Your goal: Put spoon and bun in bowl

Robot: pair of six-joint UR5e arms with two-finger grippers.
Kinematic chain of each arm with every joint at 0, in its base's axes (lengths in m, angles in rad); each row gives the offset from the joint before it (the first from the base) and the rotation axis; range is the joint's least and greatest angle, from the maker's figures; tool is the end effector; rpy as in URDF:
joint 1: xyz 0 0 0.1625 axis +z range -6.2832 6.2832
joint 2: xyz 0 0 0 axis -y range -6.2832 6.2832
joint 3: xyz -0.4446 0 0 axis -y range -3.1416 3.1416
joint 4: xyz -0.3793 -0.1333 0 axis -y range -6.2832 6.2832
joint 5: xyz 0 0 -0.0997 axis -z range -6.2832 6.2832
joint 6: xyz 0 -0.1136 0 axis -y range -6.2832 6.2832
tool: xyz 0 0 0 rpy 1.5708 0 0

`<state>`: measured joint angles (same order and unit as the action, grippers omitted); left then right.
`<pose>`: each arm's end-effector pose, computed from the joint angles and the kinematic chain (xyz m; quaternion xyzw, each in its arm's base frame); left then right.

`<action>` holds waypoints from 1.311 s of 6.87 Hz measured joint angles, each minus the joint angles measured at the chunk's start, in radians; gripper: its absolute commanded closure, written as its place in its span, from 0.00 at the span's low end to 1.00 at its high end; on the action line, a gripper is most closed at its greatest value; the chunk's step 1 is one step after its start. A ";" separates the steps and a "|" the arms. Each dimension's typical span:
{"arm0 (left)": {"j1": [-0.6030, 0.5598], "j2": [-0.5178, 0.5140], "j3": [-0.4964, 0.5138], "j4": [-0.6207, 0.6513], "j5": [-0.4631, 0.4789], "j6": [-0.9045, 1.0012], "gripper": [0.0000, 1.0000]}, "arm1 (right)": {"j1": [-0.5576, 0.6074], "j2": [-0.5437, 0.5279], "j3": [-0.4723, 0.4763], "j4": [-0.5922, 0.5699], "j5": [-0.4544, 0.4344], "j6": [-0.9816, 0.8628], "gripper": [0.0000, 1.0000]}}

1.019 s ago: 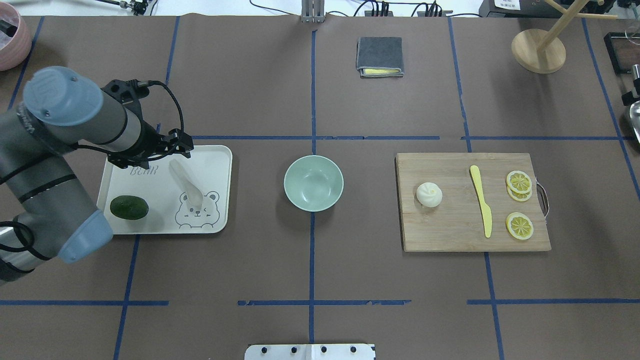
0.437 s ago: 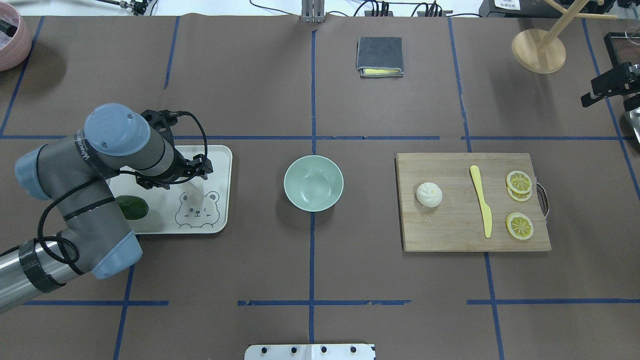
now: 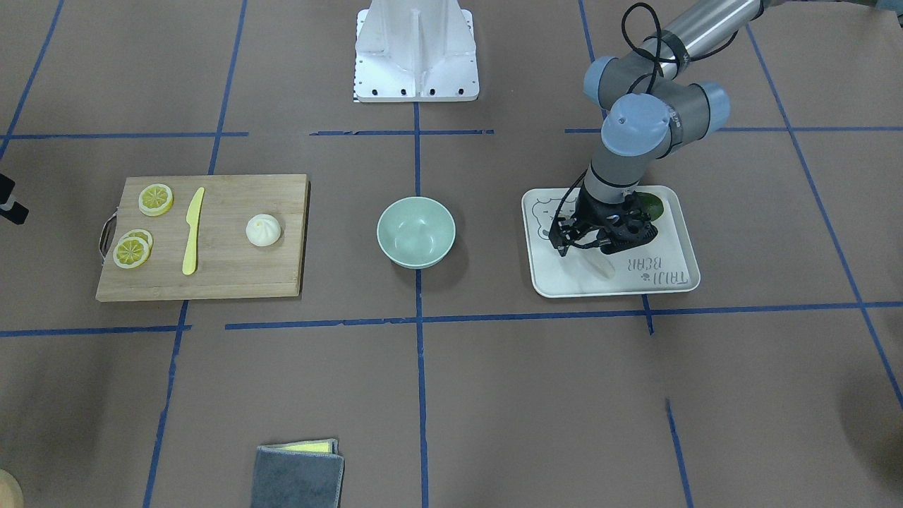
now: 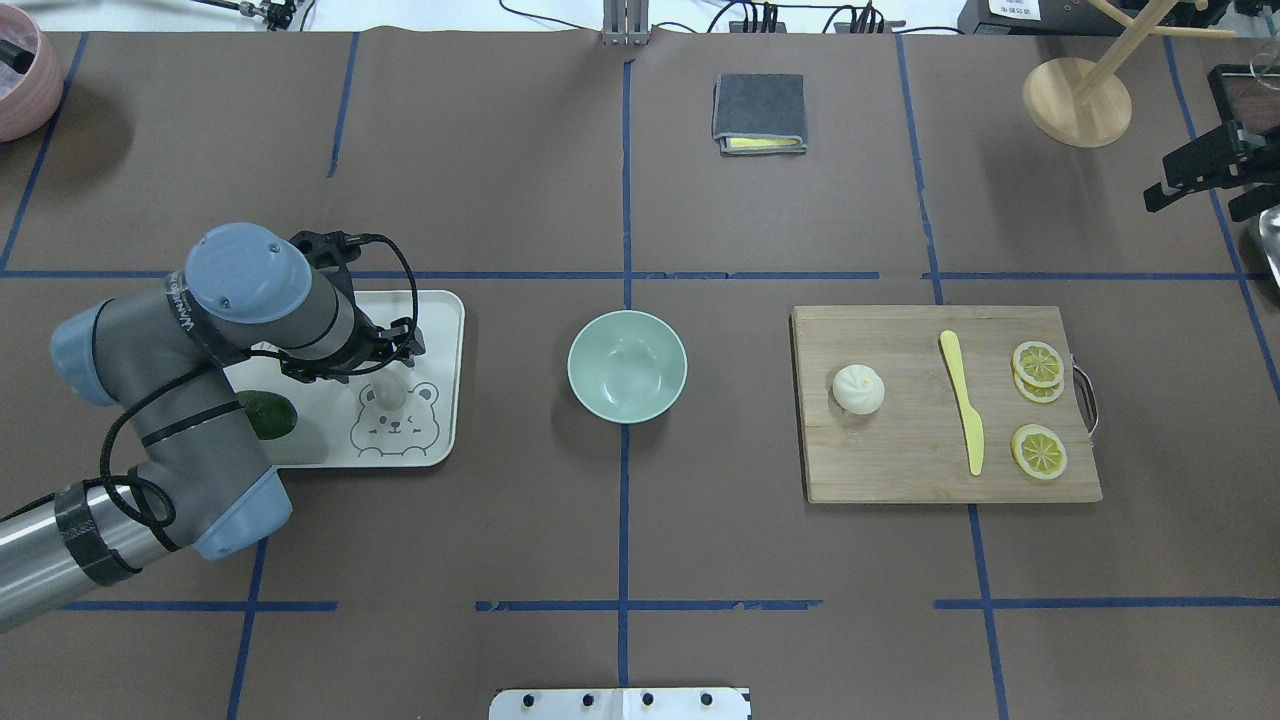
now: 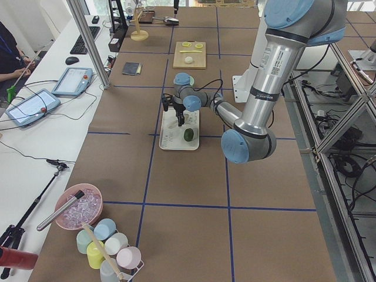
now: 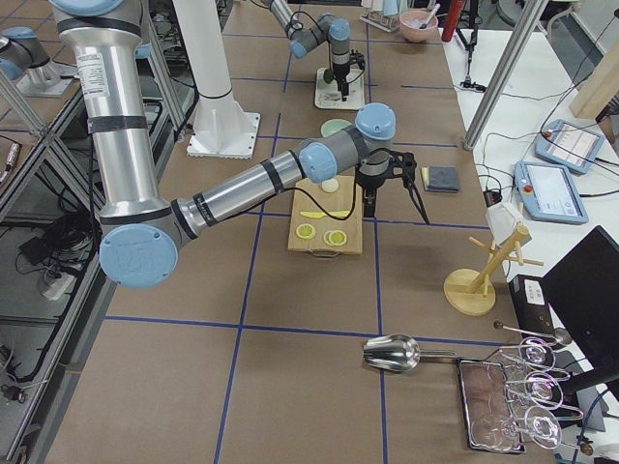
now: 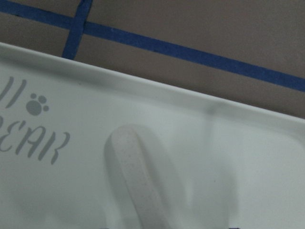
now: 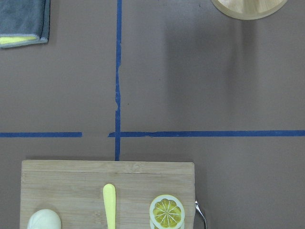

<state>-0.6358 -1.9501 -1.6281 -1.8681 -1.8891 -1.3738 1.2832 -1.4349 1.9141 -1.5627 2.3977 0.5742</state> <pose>0.4687 -0.4674 0.4284 0.0080 0.3838 -0.1451 0.9119 -0.1001 -0.5136 0.4494 0.0379 -0.4465 0.0310 0.8934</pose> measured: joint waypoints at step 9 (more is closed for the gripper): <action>-0.017 0.002 -0.047 0.046 0.018 -0.003 1.00 | -0.004 0.007 0.000 0.000 0.000 0.001 0.00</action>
<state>-0.6529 -1.9484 -1.6747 -1.8224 -1.8715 -1.3763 1.2796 -1.4284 1.9144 -1.5631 2.3976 0.5756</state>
